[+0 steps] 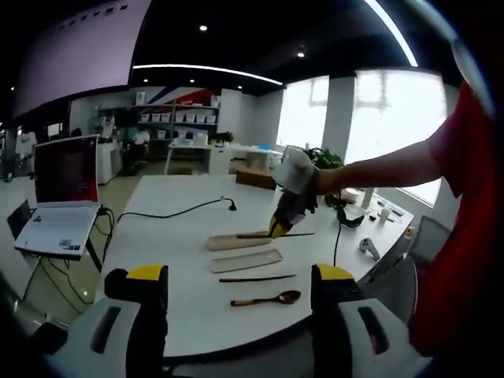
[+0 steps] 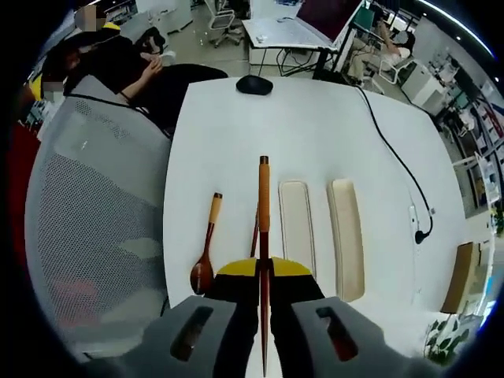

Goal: Arrange the utensils inside the cutlery case until each visible utensil rests in its matching compartment.

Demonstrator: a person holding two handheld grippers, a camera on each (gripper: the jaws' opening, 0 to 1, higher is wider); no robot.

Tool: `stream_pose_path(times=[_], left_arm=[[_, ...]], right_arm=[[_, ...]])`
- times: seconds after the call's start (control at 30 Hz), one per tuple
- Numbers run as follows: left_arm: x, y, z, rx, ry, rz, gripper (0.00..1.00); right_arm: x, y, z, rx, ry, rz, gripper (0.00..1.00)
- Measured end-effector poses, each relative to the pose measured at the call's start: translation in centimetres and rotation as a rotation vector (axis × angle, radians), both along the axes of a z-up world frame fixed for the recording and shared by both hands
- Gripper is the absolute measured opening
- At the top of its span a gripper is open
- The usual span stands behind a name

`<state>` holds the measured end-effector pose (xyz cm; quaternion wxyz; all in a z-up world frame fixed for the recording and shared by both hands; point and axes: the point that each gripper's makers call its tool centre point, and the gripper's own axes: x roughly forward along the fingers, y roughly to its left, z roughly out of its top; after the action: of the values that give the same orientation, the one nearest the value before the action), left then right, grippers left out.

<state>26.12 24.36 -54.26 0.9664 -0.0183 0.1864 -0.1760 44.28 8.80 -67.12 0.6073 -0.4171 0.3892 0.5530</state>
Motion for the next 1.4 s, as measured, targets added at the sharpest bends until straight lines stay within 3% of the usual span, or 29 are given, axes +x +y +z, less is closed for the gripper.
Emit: stream_pose_path(times=[0.13,0.37,0.47,0.67,0.83,1.0,1.4], left_arm=[[-0.2,-0.1,0.0,-0.001,0.001,0.019,0.76],[-0.6,0.8,-0.7,0.056,0.014,0.062,0.77],[-0.4,0.9,-0.9,0.033,0.015,0.08,0.77],[0.4,0.1,-1.4,0.067,0.033,0.008,0.76],[1.9,0.6,-1.4,0.01,0.035,-0.002,0.76],[2.9,0.8,-1.9,0.002,0.051,-0.019,0.76],[4.7,0.1,-2.6,-0.006,0.069,-0.061,0.76]], right_arm=[[0.8,-0.5,0.9,-0.012,-0.009,0.017,0.0],[2.0,-0.9,2.1,-0.01,-0.012,0.024,0.0],[3.0,-0.9,2.6,-0.006,-0.031,0.033,0.0],[5.6,-0.8,2.9,0.003,-0.046,0.0,0.0],[7.6,-0.3,2.9,0.01,-0.056,0.0,0.0],[9.1,0.2,2.8,0.011,-0.034,-0.027,0.0],[10.3,0.7,2.8,0.023,-0.042,-0.025,0.0]])
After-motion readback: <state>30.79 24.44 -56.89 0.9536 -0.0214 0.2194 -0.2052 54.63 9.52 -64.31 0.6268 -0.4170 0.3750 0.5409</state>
